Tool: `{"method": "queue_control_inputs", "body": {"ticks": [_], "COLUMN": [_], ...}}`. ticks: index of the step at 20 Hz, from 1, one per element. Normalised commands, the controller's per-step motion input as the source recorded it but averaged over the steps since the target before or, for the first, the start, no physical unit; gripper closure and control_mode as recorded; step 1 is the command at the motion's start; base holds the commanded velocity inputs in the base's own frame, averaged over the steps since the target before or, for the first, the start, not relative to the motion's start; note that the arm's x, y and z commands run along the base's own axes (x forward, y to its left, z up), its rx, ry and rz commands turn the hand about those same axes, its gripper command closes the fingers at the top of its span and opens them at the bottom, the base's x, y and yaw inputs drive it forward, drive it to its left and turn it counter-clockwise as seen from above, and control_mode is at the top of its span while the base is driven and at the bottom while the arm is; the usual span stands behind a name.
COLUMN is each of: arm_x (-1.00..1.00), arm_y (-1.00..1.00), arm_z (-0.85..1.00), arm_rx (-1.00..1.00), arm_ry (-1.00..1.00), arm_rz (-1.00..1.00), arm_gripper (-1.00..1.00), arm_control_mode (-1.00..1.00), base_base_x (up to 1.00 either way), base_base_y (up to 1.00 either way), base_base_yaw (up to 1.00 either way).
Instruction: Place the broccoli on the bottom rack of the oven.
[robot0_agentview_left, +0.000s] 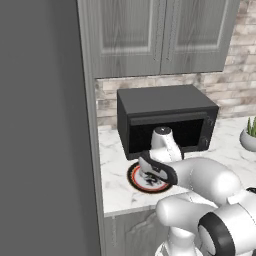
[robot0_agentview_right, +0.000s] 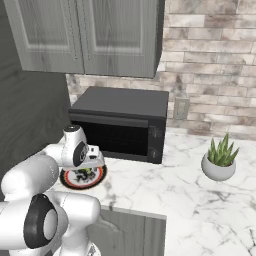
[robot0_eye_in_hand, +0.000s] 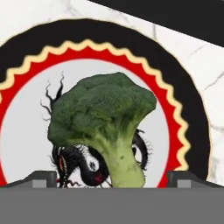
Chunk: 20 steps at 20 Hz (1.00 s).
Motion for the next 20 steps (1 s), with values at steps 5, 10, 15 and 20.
{"method": "queue_control_inputs", "body": {"ticks": [5, 10, 15, 20], "arm_x": [0.0, 0.0, 0.0, 0.0], "arm_y": [0.0, -0.01, 0.0, 0.0], "arm_z": [-0.1, -0.19, -0.19, -0.13], "arm_rx": [0.0, 0.0, 0.0, 0.0], "arm_ry": [0.0, 0.0, 0.0, 0.0], "arm_rz": [0.0, 0.0, 0.0, 0.0], "arm_gripper": [-1.0, -1.0, -1.0, 1.0], "arm_control_mode": [-1.0, -1.0, -1.0, -1.0], "base_base_x": [0.0, 0.0, 0.0, 0.0], "base_base_y": [0.0, 0.0, 0.0, 0.0], "base_base_yaw": [0.0, 0.0, 0.0, 0.0]}}
